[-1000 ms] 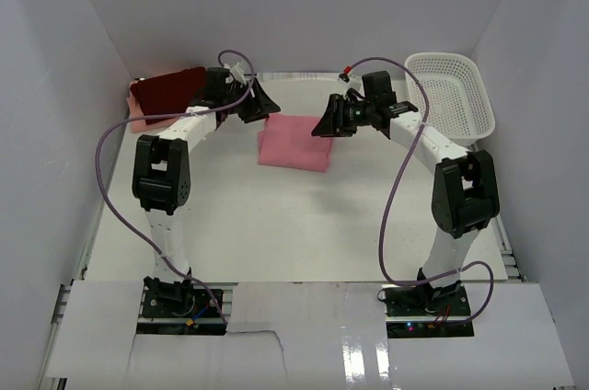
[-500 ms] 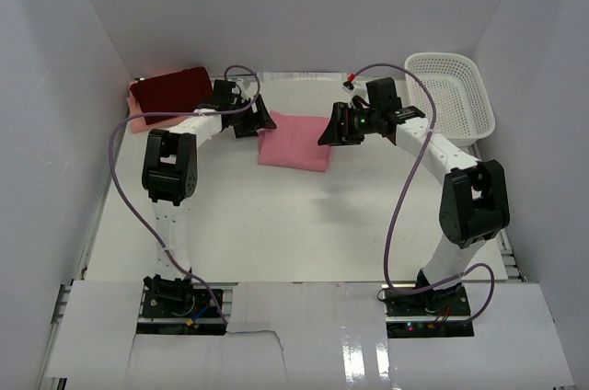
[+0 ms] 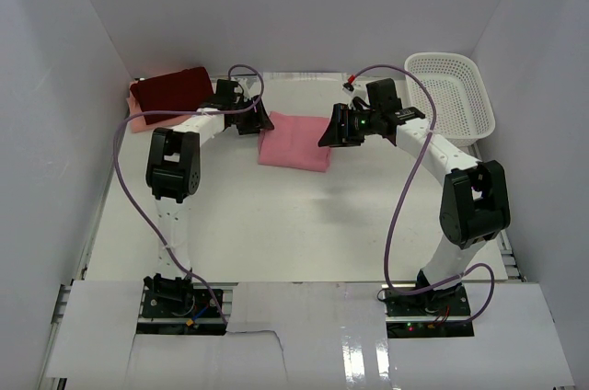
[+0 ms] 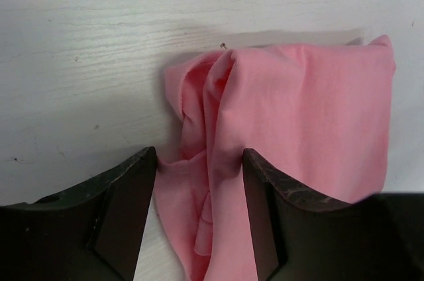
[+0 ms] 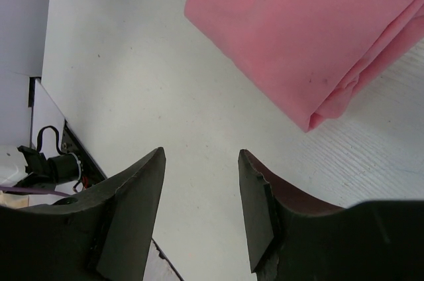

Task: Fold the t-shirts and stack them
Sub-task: Put the neatly folded tshirt into the corner of the board with the left arm

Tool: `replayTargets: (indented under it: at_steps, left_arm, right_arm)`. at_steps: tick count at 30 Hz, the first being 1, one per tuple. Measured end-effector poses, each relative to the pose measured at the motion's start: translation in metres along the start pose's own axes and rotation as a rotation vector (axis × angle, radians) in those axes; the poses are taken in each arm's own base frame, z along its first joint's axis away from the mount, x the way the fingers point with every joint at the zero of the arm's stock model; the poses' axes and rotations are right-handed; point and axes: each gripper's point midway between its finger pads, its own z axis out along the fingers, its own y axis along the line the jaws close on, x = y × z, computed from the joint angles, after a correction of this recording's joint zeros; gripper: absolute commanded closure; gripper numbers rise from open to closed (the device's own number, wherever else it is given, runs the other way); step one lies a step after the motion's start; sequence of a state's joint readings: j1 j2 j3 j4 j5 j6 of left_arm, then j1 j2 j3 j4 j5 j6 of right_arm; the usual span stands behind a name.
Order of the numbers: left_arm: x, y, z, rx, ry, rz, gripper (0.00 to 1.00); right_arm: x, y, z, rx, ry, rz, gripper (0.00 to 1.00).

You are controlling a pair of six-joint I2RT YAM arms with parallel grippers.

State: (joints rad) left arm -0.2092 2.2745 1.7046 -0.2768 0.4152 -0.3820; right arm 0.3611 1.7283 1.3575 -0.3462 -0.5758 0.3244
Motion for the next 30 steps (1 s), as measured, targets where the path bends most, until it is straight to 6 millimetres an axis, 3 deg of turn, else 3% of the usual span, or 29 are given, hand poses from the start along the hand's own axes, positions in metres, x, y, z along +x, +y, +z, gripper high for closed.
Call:
replayTargets:
  at_steps: [7, 12, 15, 23, 25, 30]
  left_arm:
    - [0.000, -0.001, 0.005, 0.021, 0.006, 0.000, 0.35]
    - [-0.002, -0.006, 0.012, 0.066, 0.008, 0.001, 0.42]
    - [-0.001, -0.006, 0.014, 0.072, 0.010, -0.009, 0.57]
    - [0.006, -0.006, 0.023, 0.101, 0.046, -0.035, 0.83]
    - [0.006, -0.009, 0.025, 0.124, 0.056, -0.037, 0.97]
    - [0.005, -0.015, 0.029, 0.169, 0.072, -0.037, 1.00]
  right_arm:
    - [0.001, -0.001, 0.000, -0.001, 0.002, 0.002, 0.45]
    - [0.007, -0.004, 0.001, 0.003, 0.015, 0.014, 0.45]
    - [0.007, -0.005, 0.001, 0.005, 0.016, 0.016, 0.45]
    - [0.009, -0.012, -0.001, 0.016, 0.016, 0.032, 0.45]
    - [0.010, -0.012, -0.003, 0.017, 0.015, 0.034, 0.45]
    - [0.010, -0.014, -0.008, 0.017, 0.007, 0.039, 0.45]
